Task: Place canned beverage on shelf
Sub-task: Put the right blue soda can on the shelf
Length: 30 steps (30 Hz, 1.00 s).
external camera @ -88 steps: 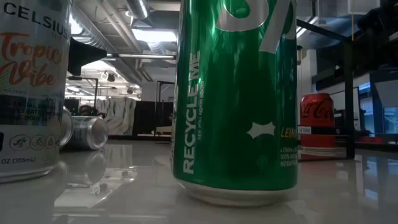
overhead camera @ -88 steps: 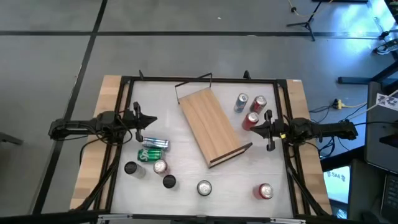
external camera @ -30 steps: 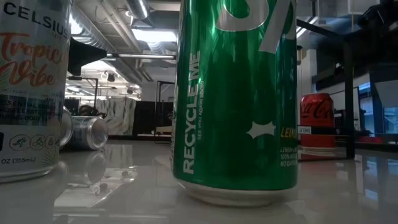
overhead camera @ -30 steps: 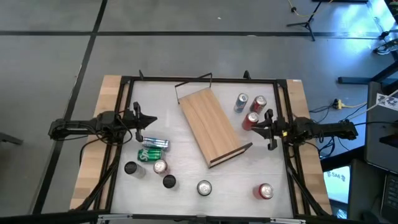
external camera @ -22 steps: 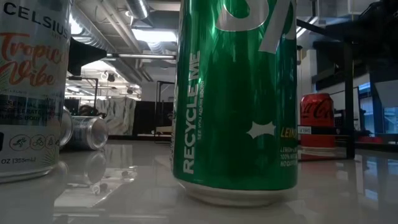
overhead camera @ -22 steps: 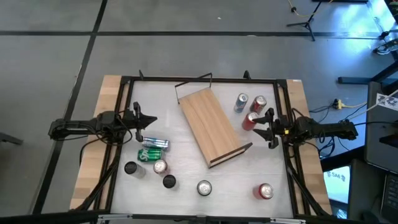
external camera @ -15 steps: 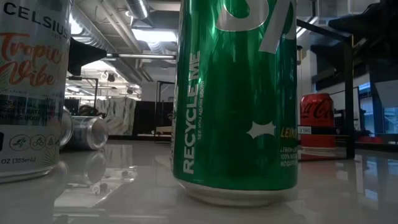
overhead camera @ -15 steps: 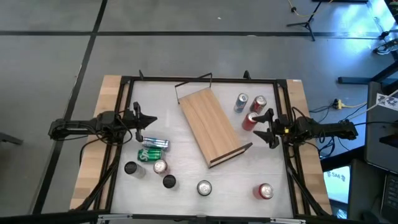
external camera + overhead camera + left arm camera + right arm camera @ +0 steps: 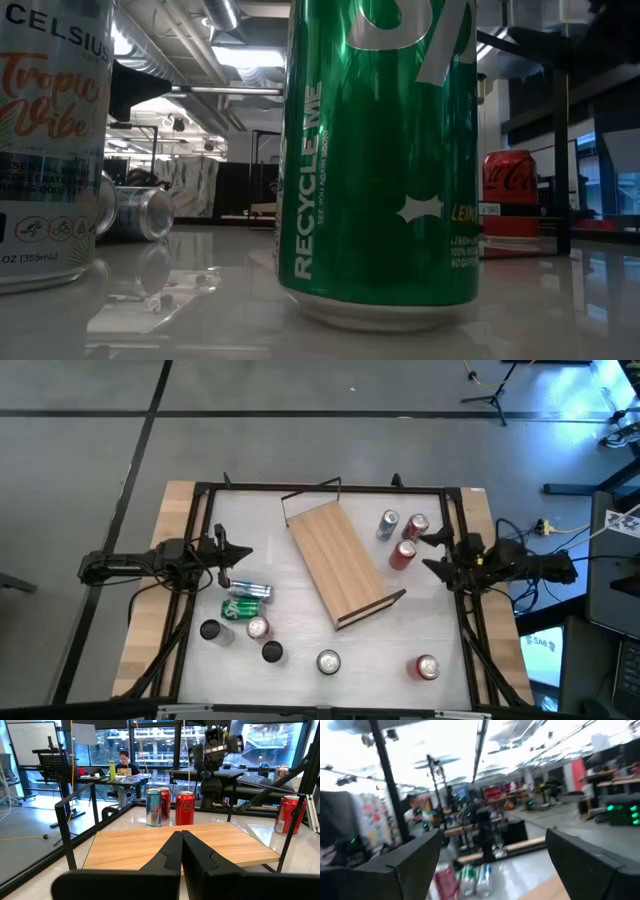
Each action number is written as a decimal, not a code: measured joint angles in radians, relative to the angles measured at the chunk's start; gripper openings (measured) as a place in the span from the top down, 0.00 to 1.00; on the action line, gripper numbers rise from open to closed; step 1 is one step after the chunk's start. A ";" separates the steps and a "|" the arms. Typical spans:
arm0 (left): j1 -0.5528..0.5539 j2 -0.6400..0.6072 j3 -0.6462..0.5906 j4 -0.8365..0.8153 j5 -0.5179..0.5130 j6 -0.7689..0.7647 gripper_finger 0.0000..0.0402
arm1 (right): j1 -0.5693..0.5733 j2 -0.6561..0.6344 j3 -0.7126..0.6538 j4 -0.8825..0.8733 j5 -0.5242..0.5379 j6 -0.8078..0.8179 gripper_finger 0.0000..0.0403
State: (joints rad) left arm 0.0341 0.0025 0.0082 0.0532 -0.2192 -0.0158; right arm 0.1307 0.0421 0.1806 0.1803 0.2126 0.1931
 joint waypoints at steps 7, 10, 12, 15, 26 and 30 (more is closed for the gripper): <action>0.000 0.000 0.000 0.000 0.000 0.000 1.00 | 0.000 0.172 0.230 -0.208 0.189 -0.019 0.13; 0.000 0.000 0.000 0.000 0.000 0.000 1.00 | 0.000 0.274 0.354 -0.356 0.281 -0.023 0.13; 0.000 0.000 0.000 0.000 0.000 0.000 1.00 | 0.000 0.340 0.441 -0.455 0.332 -0.041 0.13; 0.000 0.000 0.000 0.000 0.000 0.000 1.00 | 0.000 0.435 0.560 -0.574 0.378 -0.045 0.13; 0.000 0.000 0.000 0.000 0.000 0.000 1.00 | -0.033 0.700 0.911 -0.872 0.464 -0.047 0.13; 0.000 0.000 0.000 0.000 0.000 0.000 1.00 | -0.129 0.770 0.992 -0.946 0.411 -0.047 0.13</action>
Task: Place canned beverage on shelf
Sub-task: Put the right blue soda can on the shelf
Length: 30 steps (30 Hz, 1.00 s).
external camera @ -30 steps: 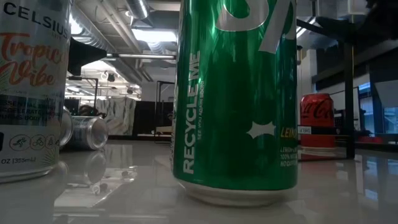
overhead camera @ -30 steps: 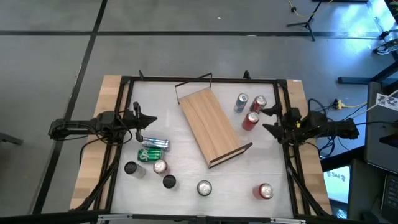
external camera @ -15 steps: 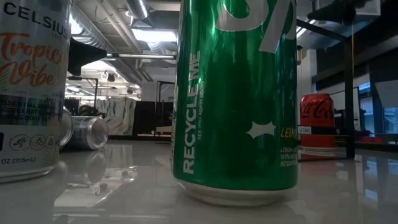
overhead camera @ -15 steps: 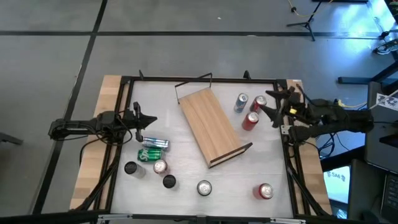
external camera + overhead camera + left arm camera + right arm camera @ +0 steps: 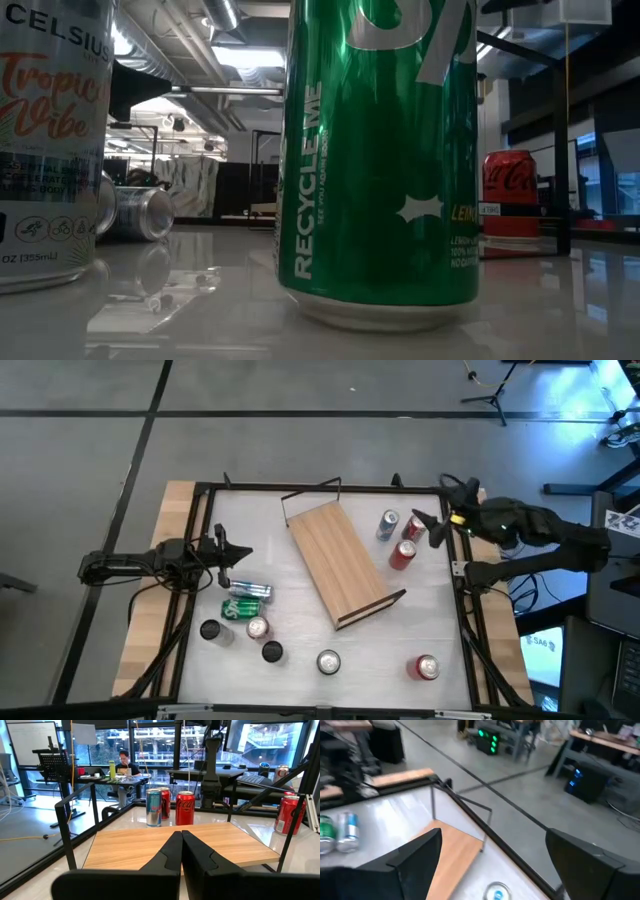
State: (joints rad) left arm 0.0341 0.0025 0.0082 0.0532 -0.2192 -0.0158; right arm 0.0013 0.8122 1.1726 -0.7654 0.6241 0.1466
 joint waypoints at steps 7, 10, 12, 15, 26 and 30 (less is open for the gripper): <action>0.000 0.000 0.000 0.000 0.000 0.000 1.00 | -0.253 0.107 0.027 -0.026 -0.266 -0.053 0.13; 0.000 0.000 0.000 0.000 0.000 0.000 1.00 | -0.362 0.164 0.027 -0.032 -0.378 -0.073 0.13; 0.000 0.000 0.000 0.000 0.000 0.000 1.00 | -0.428 0.206 0.027 -0.031 -0.439 -0.082 0.13; 0.000 0.000 0.000 0.000 0.000 0.000 1.00 | -0.521 0.277 0.027 -0.031 -0.518 -0.085 0.13; 0.000 0.000 0.000 0.000 0.000 0.000 1.00 | -0.679 0.502 0.027 -0.056 -0.694 -0.150 0.13; 0.000 0.000 0.000 0.000 0.000 0.000 1.00 | -0.676 0.547 0.027 -0.077 -0.702 -0.156 0.13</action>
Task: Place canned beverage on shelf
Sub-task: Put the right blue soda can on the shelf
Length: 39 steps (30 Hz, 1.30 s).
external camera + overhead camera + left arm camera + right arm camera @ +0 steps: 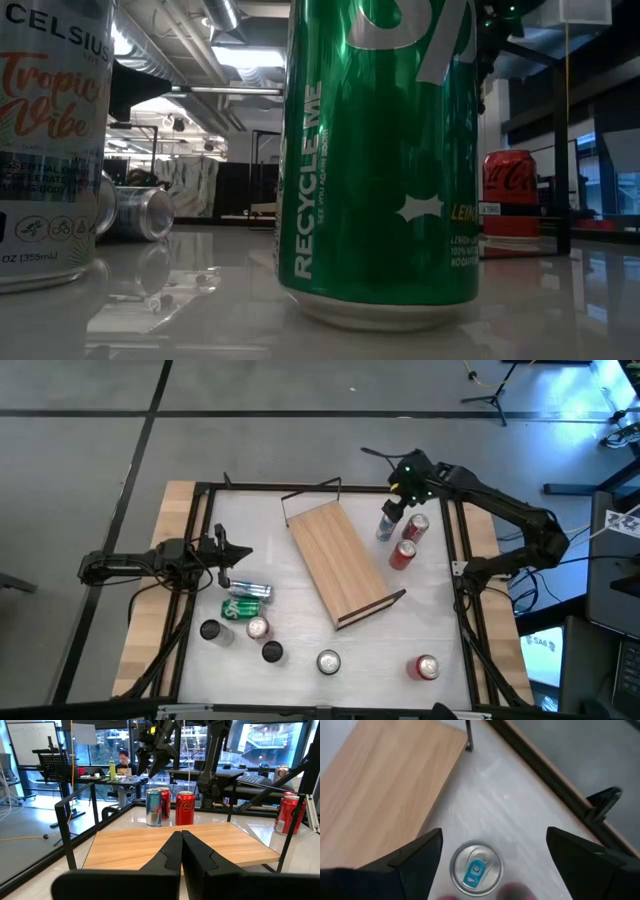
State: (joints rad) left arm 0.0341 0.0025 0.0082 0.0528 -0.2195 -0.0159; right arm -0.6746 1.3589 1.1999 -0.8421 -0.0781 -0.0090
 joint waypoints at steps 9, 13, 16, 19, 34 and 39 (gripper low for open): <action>0.000 0.000 0.000 0.000 0.000 0.000 1.00 | 0.000 0.027 0.000 -0.045 0.032 -0.001 0.13; 0.000 0.000 0.000 0.000 0.000 0.000 1.00 | 0.001 0.027 0.000 -0.053 0.033 0.001 0.13; 0.000 0.000 0.000 0.000 0.000 0.000 1.00 | 0.001 0.027 -0.002 -0.052 0.019 0.001 0.13; 0.000 0.000 0.000 0.000 0.000 0.000 1.00 | 0.001 0.027 -0.022 -0.050 -0.037 0.002 0.13; 0.000 0.000 0.000 0.000 0.000 0.000 1.00 | 0.001 0.027 -0.176 0.059 -0.045 0.003 0.13; 0.000 0.000 0.000 0.000 0.000 0.000 1.00 | 0.001 0.027 -0.196 0.113 -0.046 0.000 0.13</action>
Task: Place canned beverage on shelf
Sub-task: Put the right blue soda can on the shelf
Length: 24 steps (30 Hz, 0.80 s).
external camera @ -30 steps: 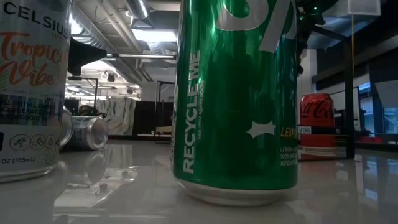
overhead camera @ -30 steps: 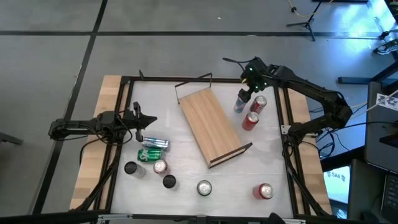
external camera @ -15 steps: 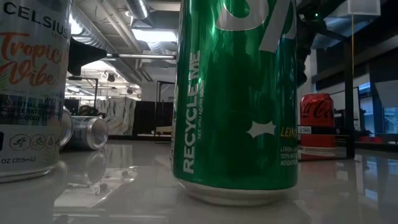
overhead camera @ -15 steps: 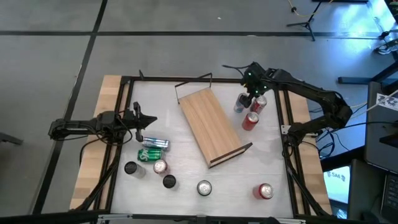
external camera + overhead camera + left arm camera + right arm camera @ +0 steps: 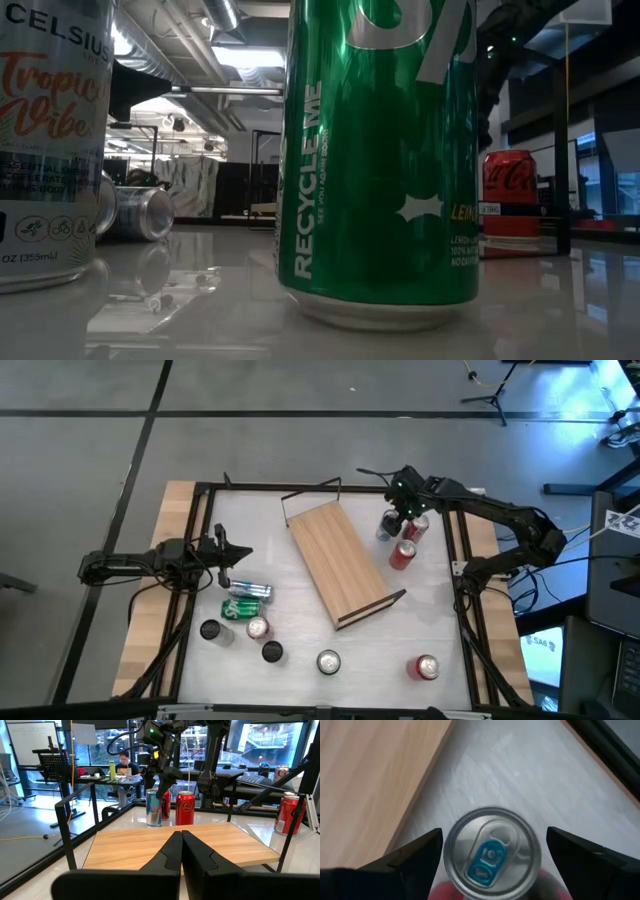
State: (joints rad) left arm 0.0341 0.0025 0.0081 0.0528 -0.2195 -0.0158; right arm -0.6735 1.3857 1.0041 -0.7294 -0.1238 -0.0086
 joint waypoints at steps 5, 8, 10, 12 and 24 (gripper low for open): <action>0.000 0.000 0.000 0.000 0.000 0.000 1.00 | 0.000 0.000 -0.018 -0.003 0.000 0.000 0.13; 0.000 0.000 0.000 0.000 0.000 0.000 1.00 | 0.000 0.000 -0.026 0.000 0.000 -0.001 0.13; 0.000 0.000 0.000 0.000 0.000 0.000 1.00 | 0.000 0.000 -0.026 0.002 0.000 -0.004 0.13; 0.000 0.000 0.000 0.000 0.000 0.000 1.00 | 0.000 0.000 -0.026 0.004 0.000 -0.009 0.14; 0.000 0.000 0.000 0.000 0.000 0.000 1.00 | 0.000 0.000 -0.026 0.024 0.000 -0.025 0.42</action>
State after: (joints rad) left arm 0.0341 0.0025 0.0082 0.0527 -0.2195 -0.0158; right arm -0.6739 1.3859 0.9780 -0.7056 -0.1242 -0.0332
